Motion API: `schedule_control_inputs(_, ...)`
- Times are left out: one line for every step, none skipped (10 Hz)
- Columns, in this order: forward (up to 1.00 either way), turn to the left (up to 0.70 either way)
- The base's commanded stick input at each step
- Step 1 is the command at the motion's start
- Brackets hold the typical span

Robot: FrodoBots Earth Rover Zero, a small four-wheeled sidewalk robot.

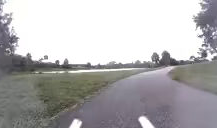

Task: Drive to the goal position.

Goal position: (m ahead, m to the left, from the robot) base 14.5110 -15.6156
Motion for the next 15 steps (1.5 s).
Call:
schedule_control_inputs(0.70,0.00)
schedule_control_inputs(0.70,0.00)
schedule_control_inputs(0.70,0.00)
schedule_control_inputs(0.70,0.00)
schedule_control_inputs(0.70,0.00)
schedule_control_inputs(0.70,0.00)
schedule_control_inputs(0.70,0.00)
schedule_control_inputs(0.70,0.00)
schedule_control_inputs(0.70,0.00)
schedule_control_inputs(0.70,-0.01)
schedule_control_inputs(0.70,-0.03)
schedule_control_inputs(0.70,-0.11)
schedule_control_inputs(0.70,-0.33)
schedule_control_inputs(0.70,-0.35)
schedule_control_inputs(0.70,-0.35)
